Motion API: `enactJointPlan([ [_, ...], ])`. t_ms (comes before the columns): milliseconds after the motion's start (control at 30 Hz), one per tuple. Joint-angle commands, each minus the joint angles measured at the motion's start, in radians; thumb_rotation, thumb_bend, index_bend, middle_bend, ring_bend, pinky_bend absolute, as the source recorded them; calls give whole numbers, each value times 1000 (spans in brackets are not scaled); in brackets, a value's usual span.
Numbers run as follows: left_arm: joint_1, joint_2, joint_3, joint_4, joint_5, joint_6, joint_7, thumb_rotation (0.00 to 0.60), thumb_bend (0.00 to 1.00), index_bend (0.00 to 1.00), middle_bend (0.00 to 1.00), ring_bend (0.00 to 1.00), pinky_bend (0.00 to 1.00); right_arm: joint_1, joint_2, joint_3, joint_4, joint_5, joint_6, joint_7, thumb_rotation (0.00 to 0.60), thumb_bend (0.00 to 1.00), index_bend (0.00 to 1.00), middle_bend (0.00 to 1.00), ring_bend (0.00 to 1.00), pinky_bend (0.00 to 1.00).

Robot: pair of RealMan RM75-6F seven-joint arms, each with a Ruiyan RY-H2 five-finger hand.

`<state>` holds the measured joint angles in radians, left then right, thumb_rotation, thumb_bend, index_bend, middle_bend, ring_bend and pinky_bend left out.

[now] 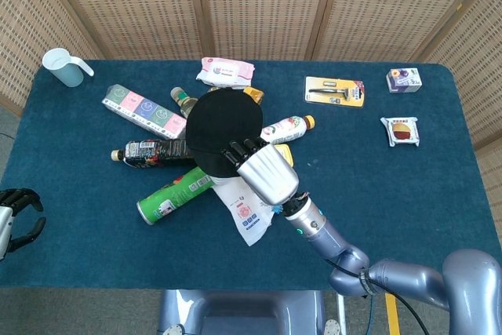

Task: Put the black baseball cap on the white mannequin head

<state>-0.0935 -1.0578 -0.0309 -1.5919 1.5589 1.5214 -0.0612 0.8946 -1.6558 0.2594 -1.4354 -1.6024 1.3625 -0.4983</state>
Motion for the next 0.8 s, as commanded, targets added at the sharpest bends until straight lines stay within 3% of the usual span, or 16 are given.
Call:
enactJointPlan([
  [33, 1, 0, 0, 0, -1, 0, 0, 600, 322, 504, 402, 321, 310, -6, 8, -1, -14, 2, -6, 0, 600, 331, 228, 377, 510, 660],
  [233, 1, -2, 1, 0, -1, 0, 0, 600, 322, 504, 402, 321, 309, -23, 39, -11, -64, -1, -17, 12, 600, 330, 124, 316, 459, 592],
  [800, 3, 3, -5, -16, -18, -2, 24, 600, 322, 504, 402, 322, 309, -131, 179, -113, -157, -66, -1, 63, 600, 329, 115, 327, 464, 588],
])
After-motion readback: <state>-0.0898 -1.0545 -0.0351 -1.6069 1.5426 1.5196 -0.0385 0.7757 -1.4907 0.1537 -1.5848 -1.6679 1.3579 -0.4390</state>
